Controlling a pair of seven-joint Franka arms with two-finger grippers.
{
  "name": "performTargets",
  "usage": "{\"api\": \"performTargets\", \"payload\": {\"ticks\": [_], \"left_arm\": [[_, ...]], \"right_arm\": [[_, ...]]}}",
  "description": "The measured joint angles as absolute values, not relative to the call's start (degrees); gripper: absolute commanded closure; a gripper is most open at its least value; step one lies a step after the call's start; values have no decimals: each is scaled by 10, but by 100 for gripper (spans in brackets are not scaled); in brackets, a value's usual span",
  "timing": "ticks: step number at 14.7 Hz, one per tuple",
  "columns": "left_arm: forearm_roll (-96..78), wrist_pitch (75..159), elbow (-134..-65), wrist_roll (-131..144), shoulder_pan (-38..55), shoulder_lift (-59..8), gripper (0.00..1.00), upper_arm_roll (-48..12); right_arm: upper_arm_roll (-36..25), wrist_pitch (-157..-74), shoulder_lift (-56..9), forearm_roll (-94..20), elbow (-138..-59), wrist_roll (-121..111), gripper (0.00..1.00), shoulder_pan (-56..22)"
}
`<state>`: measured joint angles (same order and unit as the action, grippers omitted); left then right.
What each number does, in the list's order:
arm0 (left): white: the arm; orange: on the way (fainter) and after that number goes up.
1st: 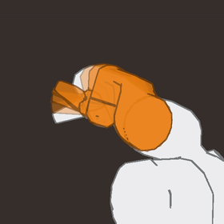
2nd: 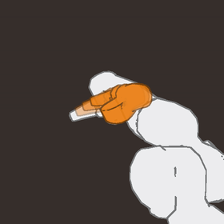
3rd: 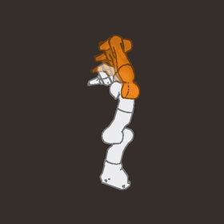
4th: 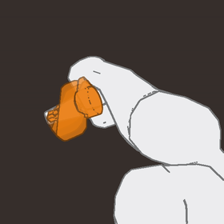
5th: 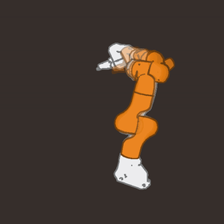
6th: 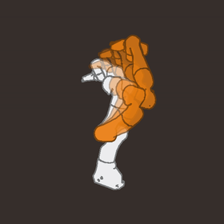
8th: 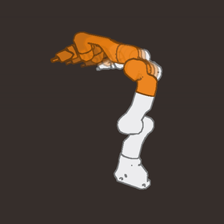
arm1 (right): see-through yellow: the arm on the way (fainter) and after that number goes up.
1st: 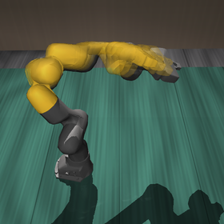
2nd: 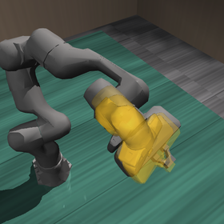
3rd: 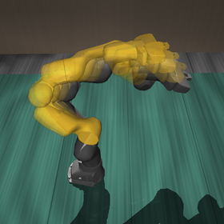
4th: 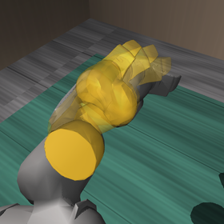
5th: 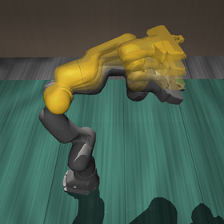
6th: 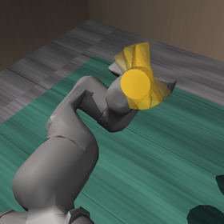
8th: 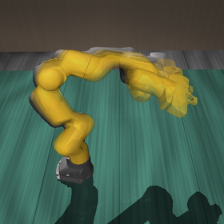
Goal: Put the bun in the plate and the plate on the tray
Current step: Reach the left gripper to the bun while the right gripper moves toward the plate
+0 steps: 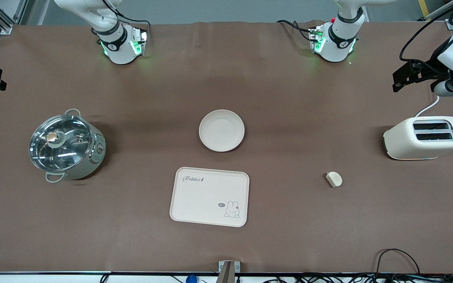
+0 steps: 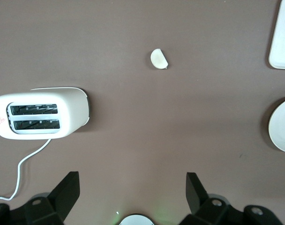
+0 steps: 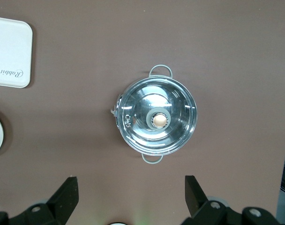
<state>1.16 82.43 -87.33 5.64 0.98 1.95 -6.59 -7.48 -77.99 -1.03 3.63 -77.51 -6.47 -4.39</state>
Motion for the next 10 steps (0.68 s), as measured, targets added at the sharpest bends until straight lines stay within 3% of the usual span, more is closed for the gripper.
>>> {"api": "performTargets", "payload": {"ticks": [6, 10], "left_arm": [[12, 822, -869, 56, 10, 4, 0, -65], [12, 874, -849, 58, 10, -83, 0, -65]], "right_arm": [[-75, -775, -10, 37, -776, -65, 0, -44], [-72, -762, -12, 24, -778, -64, 0, -49]]}}
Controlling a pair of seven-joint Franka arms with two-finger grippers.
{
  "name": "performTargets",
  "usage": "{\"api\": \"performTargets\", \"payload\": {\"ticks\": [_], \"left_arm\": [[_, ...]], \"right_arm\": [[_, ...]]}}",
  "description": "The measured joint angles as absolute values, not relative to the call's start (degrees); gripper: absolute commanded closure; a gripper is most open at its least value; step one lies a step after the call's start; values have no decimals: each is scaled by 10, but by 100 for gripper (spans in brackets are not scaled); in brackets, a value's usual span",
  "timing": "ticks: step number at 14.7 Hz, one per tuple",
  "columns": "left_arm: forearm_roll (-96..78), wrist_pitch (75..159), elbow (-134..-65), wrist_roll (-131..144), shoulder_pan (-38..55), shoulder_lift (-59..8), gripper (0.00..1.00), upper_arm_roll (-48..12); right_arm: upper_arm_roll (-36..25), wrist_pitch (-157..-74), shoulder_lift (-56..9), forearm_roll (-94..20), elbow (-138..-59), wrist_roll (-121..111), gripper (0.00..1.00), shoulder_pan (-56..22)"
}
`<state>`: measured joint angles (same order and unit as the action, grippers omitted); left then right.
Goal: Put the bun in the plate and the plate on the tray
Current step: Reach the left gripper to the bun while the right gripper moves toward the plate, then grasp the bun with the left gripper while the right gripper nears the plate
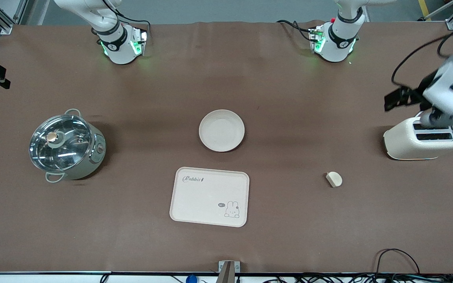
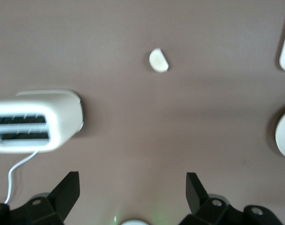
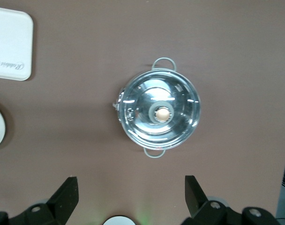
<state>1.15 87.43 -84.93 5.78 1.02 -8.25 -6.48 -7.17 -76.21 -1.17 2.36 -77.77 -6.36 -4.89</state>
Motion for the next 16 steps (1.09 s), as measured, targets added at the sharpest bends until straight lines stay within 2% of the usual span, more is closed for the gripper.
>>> {"api": "performTargets", "payload": {"ticks": [3, 6, 9, 12, 16], "left_arm": [[12, 957, -858, 71, 11, -151, 0, -65], [12, 1067, -893, 77, 9, -201, 0, -65], [11, 1192, -947, 117, -6, -242, 0, -64], [11, 1268, -981, 193, -12, -281, 0, -64], [11, 1339, -999, 288, -8, -329, 1, -66]], "right_arm": [[-70, -762, -20, -12, -802, -24, 0, -64], [-69, -815, -56, -33, -852, -5, 0, -90], [-68, -945, -86, -105, -971, 1, 0, -106], [-67, -1092, -105, -180, -1075, 6, 0, -134], [-66, -1190, -142, -273, -1117, 14, 0, -202]]}}
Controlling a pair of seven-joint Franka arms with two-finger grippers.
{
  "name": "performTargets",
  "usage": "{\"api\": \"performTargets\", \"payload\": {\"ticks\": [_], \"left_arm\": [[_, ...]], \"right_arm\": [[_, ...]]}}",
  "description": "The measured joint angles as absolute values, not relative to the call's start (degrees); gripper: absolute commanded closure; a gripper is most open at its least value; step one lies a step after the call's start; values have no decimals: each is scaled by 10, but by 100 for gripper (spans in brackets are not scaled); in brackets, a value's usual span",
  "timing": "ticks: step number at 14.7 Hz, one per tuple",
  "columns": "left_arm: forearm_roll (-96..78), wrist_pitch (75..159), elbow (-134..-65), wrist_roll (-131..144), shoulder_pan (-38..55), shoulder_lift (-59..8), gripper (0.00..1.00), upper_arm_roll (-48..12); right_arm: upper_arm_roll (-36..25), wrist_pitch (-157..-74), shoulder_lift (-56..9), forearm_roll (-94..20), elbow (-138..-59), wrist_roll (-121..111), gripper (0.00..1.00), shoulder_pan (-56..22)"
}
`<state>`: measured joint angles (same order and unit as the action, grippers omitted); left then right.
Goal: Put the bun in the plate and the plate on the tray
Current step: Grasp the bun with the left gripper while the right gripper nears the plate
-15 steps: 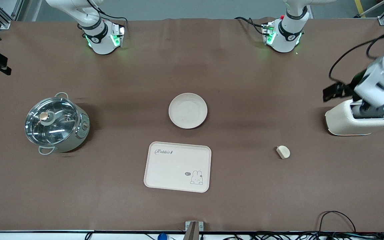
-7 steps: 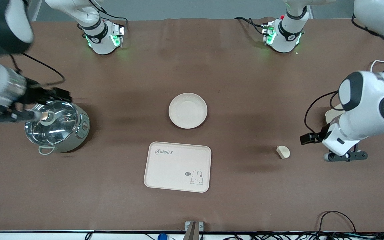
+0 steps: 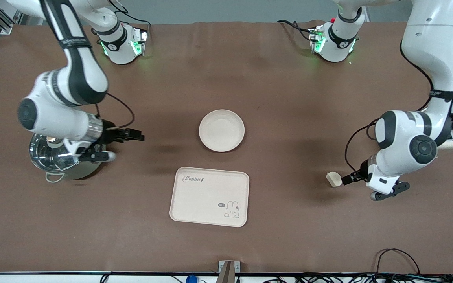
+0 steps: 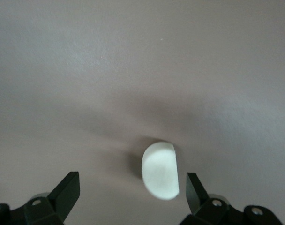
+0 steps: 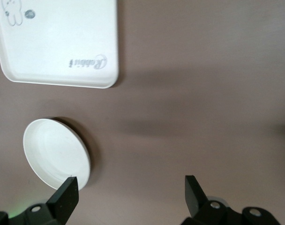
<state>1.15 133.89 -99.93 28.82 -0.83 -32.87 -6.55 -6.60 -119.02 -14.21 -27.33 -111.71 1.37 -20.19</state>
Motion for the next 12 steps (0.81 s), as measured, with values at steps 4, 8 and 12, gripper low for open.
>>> {"api": "performTargets", "payload": {"ticks": [4, 8, 12], "left_arm": [[11, 1390, -1001, 377, 9, -371, 11, -67], [11, 1394, -1001, 396, 12, -385, 51, -69], [11, 1394, -1001, 395, 12, -388, 83, -72]], "right_arm": [[-66, -1282, -182, -328, -1140, 18, 0, -257], [-59, -1378, -196, -377, -1187, 18, 0, -293], [-54, -1458, -183, -417, -1244, 16, 0, -335]]}}
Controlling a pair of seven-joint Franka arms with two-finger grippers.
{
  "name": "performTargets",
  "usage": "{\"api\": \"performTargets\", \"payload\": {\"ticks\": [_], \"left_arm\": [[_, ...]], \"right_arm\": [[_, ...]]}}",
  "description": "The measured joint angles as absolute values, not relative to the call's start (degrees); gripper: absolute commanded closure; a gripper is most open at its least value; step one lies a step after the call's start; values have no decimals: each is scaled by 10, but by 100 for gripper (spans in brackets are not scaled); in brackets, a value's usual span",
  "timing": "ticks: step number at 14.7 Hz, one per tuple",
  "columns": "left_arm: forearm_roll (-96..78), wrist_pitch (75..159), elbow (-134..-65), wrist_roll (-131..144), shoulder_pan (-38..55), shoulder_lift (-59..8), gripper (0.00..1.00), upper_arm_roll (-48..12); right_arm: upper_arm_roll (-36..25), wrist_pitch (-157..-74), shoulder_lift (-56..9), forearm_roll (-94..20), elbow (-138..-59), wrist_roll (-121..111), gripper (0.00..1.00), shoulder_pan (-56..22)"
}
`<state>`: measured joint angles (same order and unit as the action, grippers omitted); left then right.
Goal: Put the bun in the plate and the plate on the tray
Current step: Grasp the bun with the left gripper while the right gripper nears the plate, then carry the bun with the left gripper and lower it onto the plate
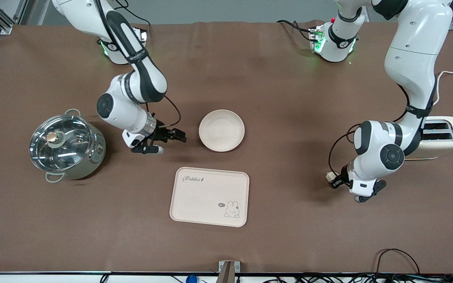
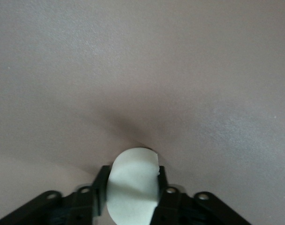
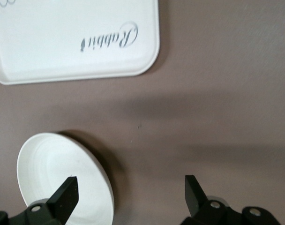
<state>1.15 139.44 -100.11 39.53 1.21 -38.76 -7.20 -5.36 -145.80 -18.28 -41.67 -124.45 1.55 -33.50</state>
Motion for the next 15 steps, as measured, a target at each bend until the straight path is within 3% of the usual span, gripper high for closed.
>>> {"api": "performTargets", "payload": {"ticks": [3, 7, 11, 15], "left_arm": [[11, 1393, -1000, 402, 9, -387, 83, -97], [11, 1345, -981, 479, 9, -366, 82, -180], [11, 1324, -972, 552, 37, -346, 81, -256], [11, 1325, -950, 663, 143, -358, 79, -258]], "right_arm": [[-53, -1464, -135, -462, -1308, -19, 0, -339], [-52, -1467, -98, -659, -1376, -192, 0, -360], [-52, -1469, -114, -740, -1391, -274, 0, -369], [-51, -1490, -157, -855, -1372, -325, 4, -411]]}}
